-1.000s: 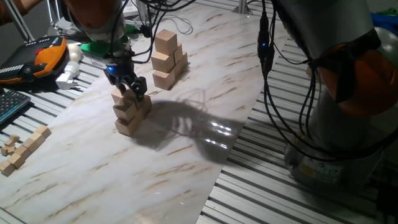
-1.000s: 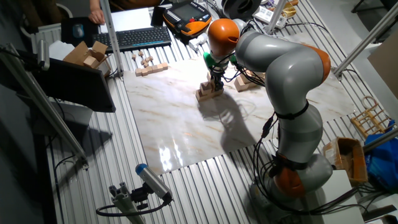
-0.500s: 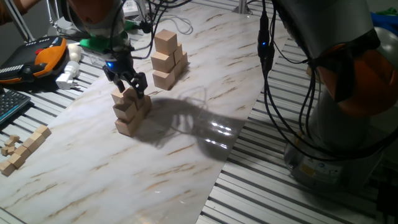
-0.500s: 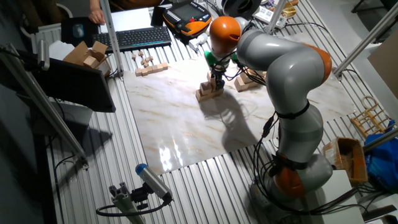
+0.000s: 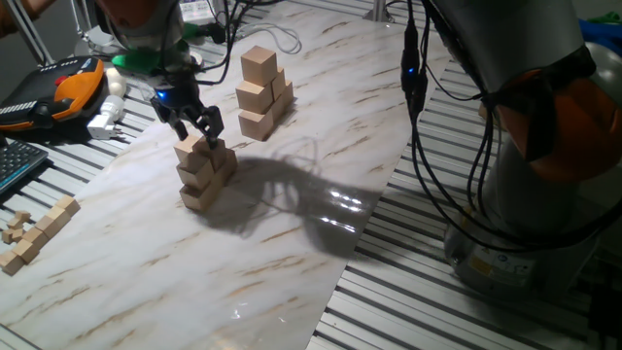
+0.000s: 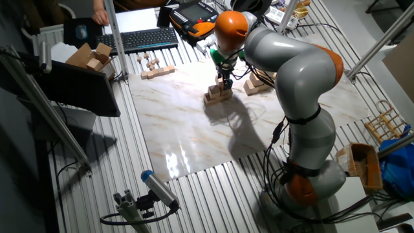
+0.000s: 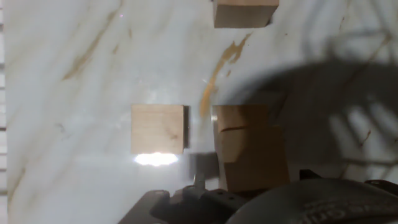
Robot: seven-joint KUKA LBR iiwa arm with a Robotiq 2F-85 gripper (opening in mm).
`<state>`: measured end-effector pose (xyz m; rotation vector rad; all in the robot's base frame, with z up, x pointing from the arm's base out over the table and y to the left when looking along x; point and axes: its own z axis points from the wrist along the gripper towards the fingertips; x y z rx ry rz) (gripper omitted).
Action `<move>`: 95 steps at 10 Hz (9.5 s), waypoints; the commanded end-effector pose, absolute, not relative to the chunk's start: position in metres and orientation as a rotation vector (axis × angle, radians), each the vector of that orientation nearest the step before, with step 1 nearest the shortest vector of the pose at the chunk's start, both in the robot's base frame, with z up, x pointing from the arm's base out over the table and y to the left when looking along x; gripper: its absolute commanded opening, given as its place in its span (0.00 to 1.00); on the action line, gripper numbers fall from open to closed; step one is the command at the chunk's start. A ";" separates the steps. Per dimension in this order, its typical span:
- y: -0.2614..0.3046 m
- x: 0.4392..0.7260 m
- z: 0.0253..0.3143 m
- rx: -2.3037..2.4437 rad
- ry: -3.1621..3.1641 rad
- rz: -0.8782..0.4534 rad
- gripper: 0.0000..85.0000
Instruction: Stack the blocks into a pyramid shape
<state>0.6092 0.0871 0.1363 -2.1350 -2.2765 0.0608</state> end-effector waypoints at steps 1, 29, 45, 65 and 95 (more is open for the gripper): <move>0.086 0.610 0.142 -2.078 -2.315 0.043 0.80; 0.067 0.696 0.114 0.646 -3.179 0.089 1.00; 0.057 0.692 0.073 0.678 -3.014 0.104 0.80; 0.065 0.690 0.055 0.225 -3.087 0.038 0.20; 0.102 0.610 0.165 0.070 -3.054 -0.024 0.00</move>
